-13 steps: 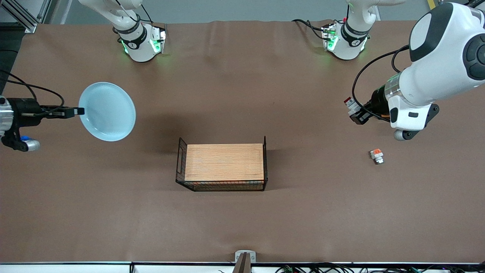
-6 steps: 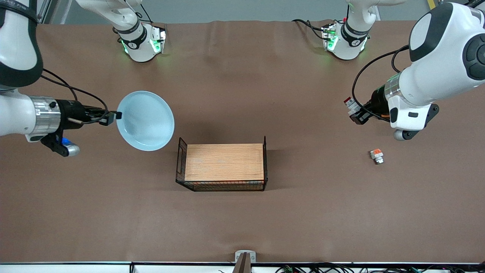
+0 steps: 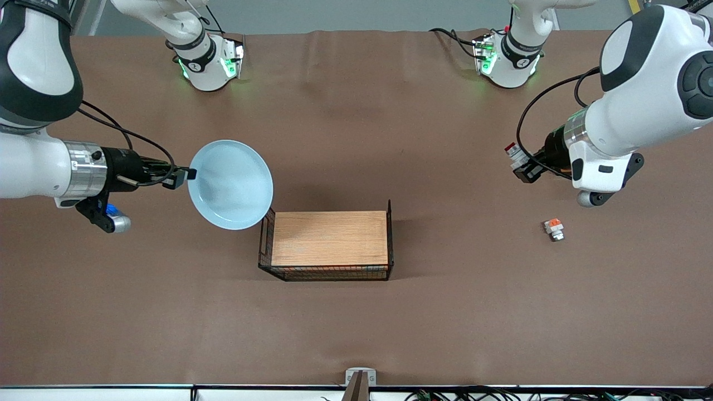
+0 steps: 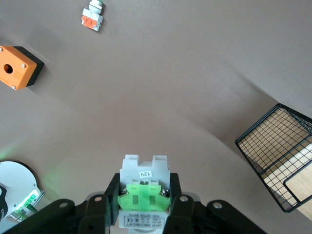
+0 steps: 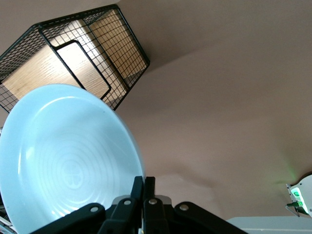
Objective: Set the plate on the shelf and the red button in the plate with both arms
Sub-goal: 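Carry the blue plate with the right gripper over the wire basket, then lower the plate into the basket while the left gripper carries the switch over, then open the right gripper and withdraw while the left gripper moves over the plate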
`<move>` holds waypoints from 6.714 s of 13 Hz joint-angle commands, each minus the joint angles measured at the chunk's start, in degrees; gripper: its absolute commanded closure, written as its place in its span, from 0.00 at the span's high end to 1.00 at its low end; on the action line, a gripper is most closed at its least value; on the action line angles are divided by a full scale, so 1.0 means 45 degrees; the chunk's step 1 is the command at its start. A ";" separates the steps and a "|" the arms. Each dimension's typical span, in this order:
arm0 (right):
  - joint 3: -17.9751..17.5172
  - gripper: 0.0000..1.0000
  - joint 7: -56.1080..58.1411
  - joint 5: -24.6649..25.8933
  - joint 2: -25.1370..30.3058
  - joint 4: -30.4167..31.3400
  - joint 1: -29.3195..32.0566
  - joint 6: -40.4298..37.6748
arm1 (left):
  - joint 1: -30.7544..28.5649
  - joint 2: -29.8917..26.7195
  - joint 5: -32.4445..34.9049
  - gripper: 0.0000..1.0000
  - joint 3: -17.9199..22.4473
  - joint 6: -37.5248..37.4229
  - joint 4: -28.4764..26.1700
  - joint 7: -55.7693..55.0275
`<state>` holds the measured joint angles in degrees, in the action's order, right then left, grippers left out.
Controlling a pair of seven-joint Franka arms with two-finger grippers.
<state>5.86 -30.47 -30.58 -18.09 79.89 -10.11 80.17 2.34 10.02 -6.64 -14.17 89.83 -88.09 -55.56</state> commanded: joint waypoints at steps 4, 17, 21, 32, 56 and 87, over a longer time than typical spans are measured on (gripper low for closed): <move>0.0144 0.02 -0.0589 -0.0295 0.1750 0.3413 -0.1324 0.3426 | 0.0027 0.0020 -0.0244 0.00 -0.0016 -0.0118 0.0103 -0.0232; 0.0144 0.03 -0.3502 -0.0178 0.3590 0.7987 -0.4764 1.0771 | 0.0007 0.0020 -0.0186 0.00 0.0023 -0.0079 0.0122 -0.0504; 0.0144 0.03 -0.3386 -0.0178 0.3317 0.8749 -0.5272 1.3038 | -0.0227 -0.0137 -0.0068 0.00 0.0237 -0.0059 0.0084 -0.0721; 0.0144 0.03 -0.2487 -0.0139 0.1697 0.9357 -0.5702 1.5775 | -0.0130 -0.0137 0.0361 0.00 -0.0288 0.0351 0.0904 -0.2866; 0.0455 1.00 -0.2623 -0.0314 0.0444 0.7425 -0.5625 1.3968 | 0.2856 0.1463 0.0165 0.00 -0.0232 0.1617 0.2680 -0.9995; -0.1848 1.00 0.9467 0.7127 0.6928 0.5451 0.3965 0.1657 | 0.7996 0.7811 0.0986 0.00 0.1820 1.0154 0.4869 -1.4076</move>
<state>1.04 11.33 0.58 11.68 103.44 3.75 87.37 37.78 43.25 -2.87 -6.59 134.43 -68.70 -114.73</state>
